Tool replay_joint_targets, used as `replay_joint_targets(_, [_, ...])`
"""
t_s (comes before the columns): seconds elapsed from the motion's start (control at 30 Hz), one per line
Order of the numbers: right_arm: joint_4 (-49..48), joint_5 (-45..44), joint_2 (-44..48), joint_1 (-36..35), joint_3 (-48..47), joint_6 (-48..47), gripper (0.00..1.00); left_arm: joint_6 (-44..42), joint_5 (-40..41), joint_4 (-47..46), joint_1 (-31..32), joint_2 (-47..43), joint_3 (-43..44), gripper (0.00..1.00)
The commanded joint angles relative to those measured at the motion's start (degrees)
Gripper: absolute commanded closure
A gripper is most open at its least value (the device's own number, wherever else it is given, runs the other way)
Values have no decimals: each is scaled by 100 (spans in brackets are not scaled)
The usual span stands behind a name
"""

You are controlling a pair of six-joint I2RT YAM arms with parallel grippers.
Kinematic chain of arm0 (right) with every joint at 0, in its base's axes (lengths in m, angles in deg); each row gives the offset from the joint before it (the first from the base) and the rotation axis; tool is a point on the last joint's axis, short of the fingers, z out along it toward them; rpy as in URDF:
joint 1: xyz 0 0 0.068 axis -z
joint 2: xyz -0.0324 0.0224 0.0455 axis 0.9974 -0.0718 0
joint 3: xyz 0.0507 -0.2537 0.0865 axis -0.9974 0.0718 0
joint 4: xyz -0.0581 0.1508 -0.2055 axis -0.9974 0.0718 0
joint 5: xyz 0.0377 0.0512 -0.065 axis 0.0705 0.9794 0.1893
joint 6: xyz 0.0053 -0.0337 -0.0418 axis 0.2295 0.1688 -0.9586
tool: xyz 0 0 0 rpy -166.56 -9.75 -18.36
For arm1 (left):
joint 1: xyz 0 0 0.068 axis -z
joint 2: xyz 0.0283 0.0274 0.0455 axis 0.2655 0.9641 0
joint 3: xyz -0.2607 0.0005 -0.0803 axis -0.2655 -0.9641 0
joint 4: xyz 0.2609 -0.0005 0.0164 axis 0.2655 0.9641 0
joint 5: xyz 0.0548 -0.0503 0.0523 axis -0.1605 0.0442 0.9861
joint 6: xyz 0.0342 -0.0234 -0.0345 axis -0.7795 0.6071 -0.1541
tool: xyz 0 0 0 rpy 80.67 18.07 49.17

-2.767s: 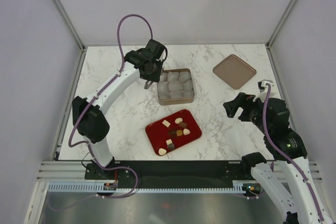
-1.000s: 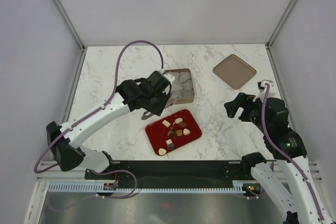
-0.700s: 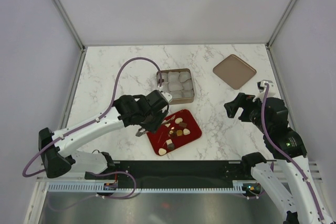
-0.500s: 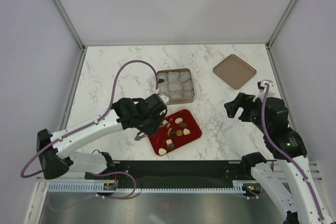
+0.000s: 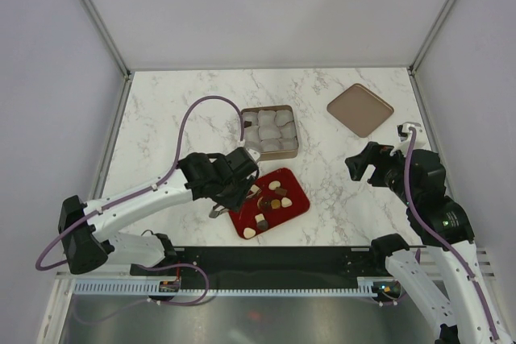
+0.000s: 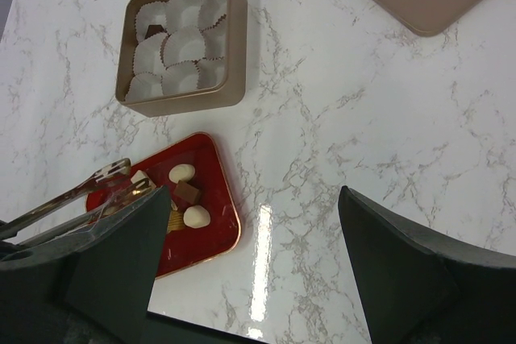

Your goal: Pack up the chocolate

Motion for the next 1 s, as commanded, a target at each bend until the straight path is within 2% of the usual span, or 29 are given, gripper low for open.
replay_joint_targets(0.0, [-33,-104,2,8,-247,-52,7,119,44,-292,43,87,-13,47])
replay_joint_targets(0.5, [-25,-217,81,0,-221,-87,7,206,-97,-371,43,272,-92,49])
replay_joint_targets(0.63, [-33,-227,64,9,-204,-87,7,224,-123,-345,43,246,-66,53])
replay_joint_targets(0.83, [-24,-218,81,9,-221,-87,7,233,-53,-73,43,167,258,59])
replay_joint_targets(0.97, [-25,-200,99,0,-221,-79,7,119,53,112,34,158,767,59])
